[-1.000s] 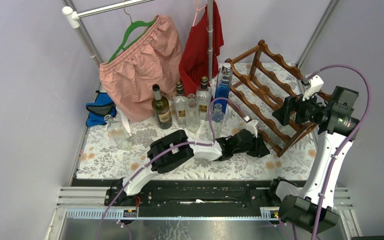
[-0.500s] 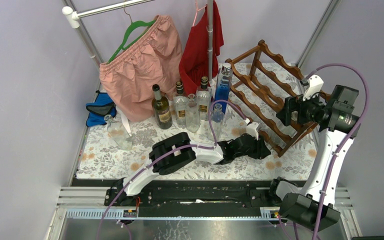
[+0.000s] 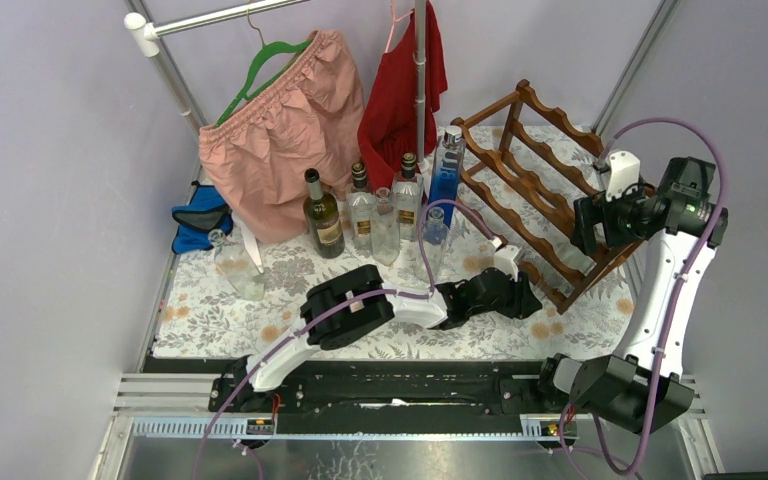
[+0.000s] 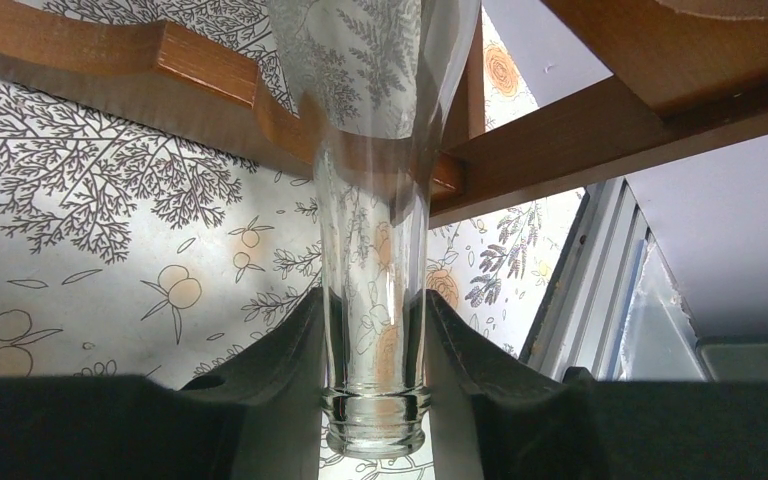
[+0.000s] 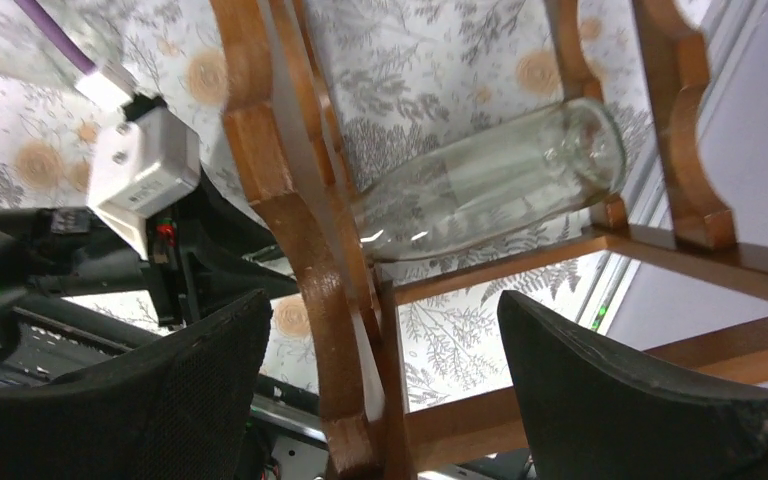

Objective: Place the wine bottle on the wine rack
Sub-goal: Adjust the wine bottle in the wine rack.

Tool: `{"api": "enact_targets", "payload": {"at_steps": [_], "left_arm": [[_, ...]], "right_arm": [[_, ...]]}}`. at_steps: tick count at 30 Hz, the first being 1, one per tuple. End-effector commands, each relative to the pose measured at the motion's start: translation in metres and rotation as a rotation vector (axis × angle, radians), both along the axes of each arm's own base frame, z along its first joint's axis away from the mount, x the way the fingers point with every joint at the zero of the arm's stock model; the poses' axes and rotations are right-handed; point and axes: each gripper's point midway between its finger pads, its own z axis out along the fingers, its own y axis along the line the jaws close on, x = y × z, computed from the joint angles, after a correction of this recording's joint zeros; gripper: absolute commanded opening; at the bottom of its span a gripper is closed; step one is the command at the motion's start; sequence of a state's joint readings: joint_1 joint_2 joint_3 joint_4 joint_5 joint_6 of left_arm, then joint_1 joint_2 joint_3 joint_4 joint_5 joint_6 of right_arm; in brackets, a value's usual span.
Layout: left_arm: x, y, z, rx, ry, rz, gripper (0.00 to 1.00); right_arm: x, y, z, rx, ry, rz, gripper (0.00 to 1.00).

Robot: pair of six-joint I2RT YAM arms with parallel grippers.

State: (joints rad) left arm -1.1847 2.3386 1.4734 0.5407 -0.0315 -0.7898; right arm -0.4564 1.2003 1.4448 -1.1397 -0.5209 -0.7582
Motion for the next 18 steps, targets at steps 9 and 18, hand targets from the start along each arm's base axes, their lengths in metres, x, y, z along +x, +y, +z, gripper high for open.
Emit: {"api": "enact_targets", "payload": {"at_steps": [9,18], "left_arm": [[-0.006,-0.009,-0.023,0.059,-0.064,-0.067,0.0],[-0.001,-0.007,-0.032,0.081,-0.048,-0.038,0.0]], "right_arm": [[-0.01,-0.013,-0.037,-0.094,0.067,0.021,0.68],[-0.019,-0.009,-0.051,-0.088,0.107,0.064,0.27]]}}
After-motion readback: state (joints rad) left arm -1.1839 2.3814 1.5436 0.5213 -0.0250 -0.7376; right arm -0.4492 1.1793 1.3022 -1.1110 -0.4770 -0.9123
